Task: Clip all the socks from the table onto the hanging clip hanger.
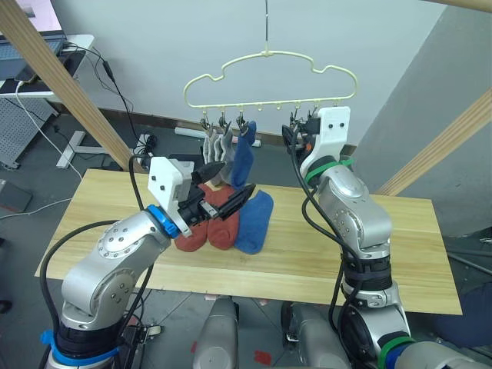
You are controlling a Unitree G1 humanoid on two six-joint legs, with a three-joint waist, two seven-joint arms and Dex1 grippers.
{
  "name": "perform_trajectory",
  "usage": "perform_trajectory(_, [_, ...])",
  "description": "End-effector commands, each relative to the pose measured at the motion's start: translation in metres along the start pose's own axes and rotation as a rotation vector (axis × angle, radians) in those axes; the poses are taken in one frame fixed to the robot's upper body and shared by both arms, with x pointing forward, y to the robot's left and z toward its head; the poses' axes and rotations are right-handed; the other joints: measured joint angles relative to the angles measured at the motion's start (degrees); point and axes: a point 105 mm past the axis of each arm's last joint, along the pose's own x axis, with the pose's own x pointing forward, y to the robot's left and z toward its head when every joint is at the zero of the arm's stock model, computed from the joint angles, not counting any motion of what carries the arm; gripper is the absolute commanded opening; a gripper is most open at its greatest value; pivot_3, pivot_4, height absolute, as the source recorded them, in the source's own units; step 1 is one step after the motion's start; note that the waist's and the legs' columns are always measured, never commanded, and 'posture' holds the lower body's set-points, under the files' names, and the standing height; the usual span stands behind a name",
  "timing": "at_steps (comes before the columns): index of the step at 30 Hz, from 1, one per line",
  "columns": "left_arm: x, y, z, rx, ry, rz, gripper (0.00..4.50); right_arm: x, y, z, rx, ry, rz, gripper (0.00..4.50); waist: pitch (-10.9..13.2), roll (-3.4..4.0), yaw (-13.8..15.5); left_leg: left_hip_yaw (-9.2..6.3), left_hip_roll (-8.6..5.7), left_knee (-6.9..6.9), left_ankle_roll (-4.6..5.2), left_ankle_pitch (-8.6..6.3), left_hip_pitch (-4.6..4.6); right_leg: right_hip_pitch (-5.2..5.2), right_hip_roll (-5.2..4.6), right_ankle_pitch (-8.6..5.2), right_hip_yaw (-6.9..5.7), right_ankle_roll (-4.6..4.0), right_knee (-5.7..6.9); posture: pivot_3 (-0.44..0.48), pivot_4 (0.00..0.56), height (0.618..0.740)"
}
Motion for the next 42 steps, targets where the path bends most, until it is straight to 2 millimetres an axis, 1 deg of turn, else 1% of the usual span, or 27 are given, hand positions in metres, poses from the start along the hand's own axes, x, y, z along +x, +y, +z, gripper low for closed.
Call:
perform_trajectory(1, [0.001, -0.006, 0.019, 0.029, -0.076, -0.016, 4.5, 0.003, 0.009, 0.017, 0.015, -0.072, 0.028, 1.88, 0.0, 0.0, 0.0, 0.01, 0.0, 0.0, 0.0, 0.0, 0.0, 0.0, 0.0, 0.0, 0.0, 0.0, 0.0, 0.25, 0.289, 0.74])
perform_trajectory(9, [-0.002, -0.003, 0.018, 0.035, -0.068, 0.005, 4.5, 0.011, 0.011, 0.017, 0.01, -0.087, 0.029, 1.88, 0.0, 0.0, 0.1, 0.01, 0.0, -0.01, 0.01, 0.0, 0.0, 0.0, 0.01, 0.07, 0.0, -0.11, 0.0, 0.264, 0.291, 0.74])
perform_trajectory(13, [-0.003, 0.002, 0.017, 0.024, -0.078, 0.038, 4.5, 0.014, 0.01, 0.02, 0.007, -0.099, 0.025, 1.88, 0.0, 0.0, 0.1, 0.0, 0.01, 0.0, 0.01, 0.0, 0.0, 0.0, 0.01, 0.06, 0.0, -0.11, 0.0, 0.265, 0.292, 0.74])
perform_trajectory(16, [-0.002, 0.0, 0.02, 0.011, -0.093, 0.031, 4.5, 0.015, 0.01, 0.021, 0.002, -0.105, 0.027, 1.88, 0.0, 0.0, 0.1, 0.0, 0.01, -0.01, 0.01, 0.0, 0.0, 0.0, 0.02, 0.07, 0.0, -0.12, 0.0, 0.266, 0.294, 0.74])
perform_trajectory(29, [-0.003, -0.002, 0.02, 0.002, -0.094, 0.015, 4.5, 0.016, 0.009, 0.024, -0.005, -0.116, 0.019, 1.88, 0.0, 0.0, 0.2, 0.0, 0.01, -0.01, 0.01, 0.0, 0.0, 0.0, 0.02, 0.1, 0.0, -0.16, 0.0, 0.262, 0.293, 0.74])
perform_trajectory(37, [0.0, -0.005, 0.031, 0.015, -0.149, -0.011, 4.5, 0.016, 0.009, 0.024, -0.007, -0.117, 0.02, 1.88, 0.0, 0.0, 0.2, 0.0, 0.01, -0.01, 0.01, 0.0, 0.0, 0.0, 0.02, 0.1, 0.0, -0.17, 0.0, 0.262, 0.291, 0.74])
perform_trajectory(42, [-0.001, -0.005, 0.029, 0.022, -0.145, -0.003, 4.5, 0.016, 0.01, 0.025, -0.005, -0.119, 0.02, 1.88, 0.0, 0.0, 0.2, 0.0, 0.01, -0.01, 0.01, 0.0, 0.0, 0.0, 0.02, 0.1, 0.0, -0.17, 0.0, 0.262, 0.289, 0.74])
